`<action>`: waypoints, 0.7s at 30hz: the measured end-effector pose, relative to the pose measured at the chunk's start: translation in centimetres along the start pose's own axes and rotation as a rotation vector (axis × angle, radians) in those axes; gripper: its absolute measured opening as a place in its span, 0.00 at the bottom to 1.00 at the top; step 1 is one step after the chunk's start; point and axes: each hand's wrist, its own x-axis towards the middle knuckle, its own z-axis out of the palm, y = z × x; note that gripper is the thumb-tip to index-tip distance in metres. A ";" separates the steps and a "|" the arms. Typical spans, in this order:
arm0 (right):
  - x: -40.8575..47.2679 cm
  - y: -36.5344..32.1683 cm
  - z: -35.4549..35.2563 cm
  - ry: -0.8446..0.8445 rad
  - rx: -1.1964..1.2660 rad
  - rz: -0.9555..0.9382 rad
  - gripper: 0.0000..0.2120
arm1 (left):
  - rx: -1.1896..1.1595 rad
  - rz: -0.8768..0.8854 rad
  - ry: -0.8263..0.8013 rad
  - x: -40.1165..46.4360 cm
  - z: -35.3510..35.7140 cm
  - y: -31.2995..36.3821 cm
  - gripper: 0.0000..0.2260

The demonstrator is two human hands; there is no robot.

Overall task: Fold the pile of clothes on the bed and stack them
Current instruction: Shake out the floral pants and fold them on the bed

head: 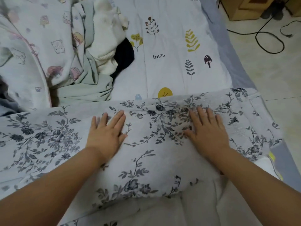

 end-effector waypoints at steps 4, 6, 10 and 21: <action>-1.1 -2.0 -2.4 0.041 0.004 0.071 0.27 | -0.166 0.043 0.333 -2.5 -1.9 1.2 0.12; -2.0 -3.2 -3.5 0.127 0.048 0.006 0.19 | -0.235 0.005 0.396 -4.1 -2.1 1.3 0.09; -3.8 -7.0 -5.1 0.148 0.188 -0.252 0.15 | -0.236 -0.027 0.453 -6.8 -1.9 0.3 0.06; -8.7 -21.4 -3.7 0.021 0.150 -0.493 0.21 | -0.199 -0.300 0.044 -12.2 1.8 -7.6 0.11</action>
